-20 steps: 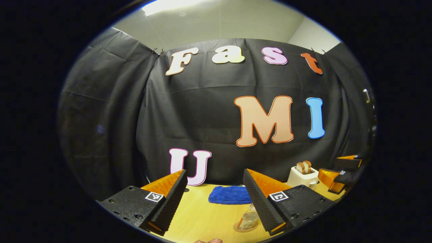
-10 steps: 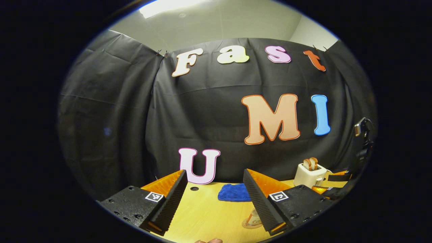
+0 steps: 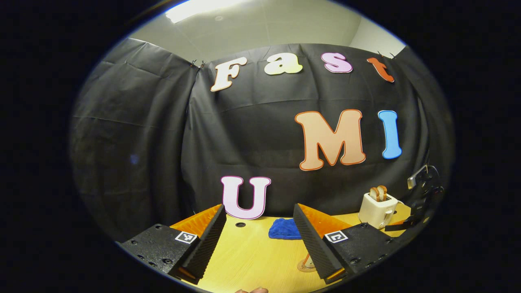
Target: Open the teacup lid with one hand, grasp the water bottle and pour water into the teacup with the other hand; after pouring, place the water bottle on the coaster and then close the teacup lid.
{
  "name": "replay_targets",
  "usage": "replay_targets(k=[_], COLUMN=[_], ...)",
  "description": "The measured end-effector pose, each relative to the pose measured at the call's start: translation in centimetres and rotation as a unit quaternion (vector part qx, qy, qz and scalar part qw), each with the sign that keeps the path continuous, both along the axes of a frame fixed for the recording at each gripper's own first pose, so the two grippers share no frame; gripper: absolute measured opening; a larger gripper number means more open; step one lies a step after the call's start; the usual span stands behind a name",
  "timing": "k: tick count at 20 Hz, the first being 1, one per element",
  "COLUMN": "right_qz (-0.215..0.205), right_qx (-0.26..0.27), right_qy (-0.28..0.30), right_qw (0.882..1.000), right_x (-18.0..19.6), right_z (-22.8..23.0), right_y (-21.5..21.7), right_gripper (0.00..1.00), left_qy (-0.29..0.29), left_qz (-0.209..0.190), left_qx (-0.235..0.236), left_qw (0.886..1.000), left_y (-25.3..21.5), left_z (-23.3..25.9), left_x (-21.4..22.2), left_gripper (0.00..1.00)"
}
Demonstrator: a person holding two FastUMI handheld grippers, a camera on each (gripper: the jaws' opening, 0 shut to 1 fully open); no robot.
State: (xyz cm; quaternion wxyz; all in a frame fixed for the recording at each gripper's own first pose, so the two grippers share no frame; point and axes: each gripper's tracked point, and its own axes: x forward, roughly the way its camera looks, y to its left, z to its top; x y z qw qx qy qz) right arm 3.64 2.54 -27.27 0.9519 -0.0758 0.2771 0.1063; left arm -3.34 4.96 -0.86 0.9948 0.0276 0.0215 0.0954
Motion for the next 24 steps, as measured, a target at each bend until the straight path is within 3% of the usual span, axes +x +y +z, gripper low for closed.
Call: replay_targets(k=[3,6,8,9,11,18,20,21,22,23,24], right_qz=[0.002,0.001,0.0,-0.001,-0.002,0.002,0.008,0.013,0.007,0.009,0.01], right_qx=[-0.013,-0.019,-0.019,-0.017,-0.02,-0.039,-0.043,-0.043,-0.052,-0.052,-0.05], right_qy=[0.019,0.033,0.042,0.047,0.051,0.044,0.047,0.047,0.041,0.042,0.042], right_qw=[1.0,0.999,0.999,0.999,0.999,0.998,0.998,0.998,0.998,0.998,0.998], right_x=[-0.1,-0.3,-0.3,-0.2,-0.1,0.2,0.0,-0.2,-0.1,-0.1,-0.1], right_z=[-2.0,-3.3,-4.0,-4.4,-4.8,-5.7,-5.7,-5.7,-5.3,-5.4,-5.5], right_y=[0.0,0.0,0.0,0.2,-0.1,0.0,0.0,0.3,0.0,0.0,0.2], right_gripper=[1.0,0.96,0.88,0.77,0.81,0.67,0.42,0.37,0.47,0.32,0.32], left_qy=[0.001,0.001,0.003,0.004,0.004,0.007,0.007,0.006,0.007,0.007,0.007], left_qz=[0.0,0.001,0.003,0.005,0.007,0.011,0.011,0.01,0.01,0.01,0.009], left_qx=[0.005,0.008,0.01,0.011,0.014,0.015,0.014,0.013,0.013,0.013,0.011], left_qw=[1.0,1.0,1.0,1.0,1.0,1.0,1.0,1.0,1.0,1.0,1.0], left_y=[0.0,0.0,0.1,0.3,0.5,0.8,0.8,0.7,0.7,0.7,0.7], left_z=[0.0,0.2,0.1,0.1,0.2,0.0,-0.1,-0.1,-0.1,-0.2,-0.1], left_x=[0.0,0.0,0.0,0.0,0.0,0.2,0.2,0.2,0.2,0.3,0.3], left_gripper=[0.98,0.97,0.97,0.97,0.97,0.98,0.98,0.98,0.98,0.98,0.98])
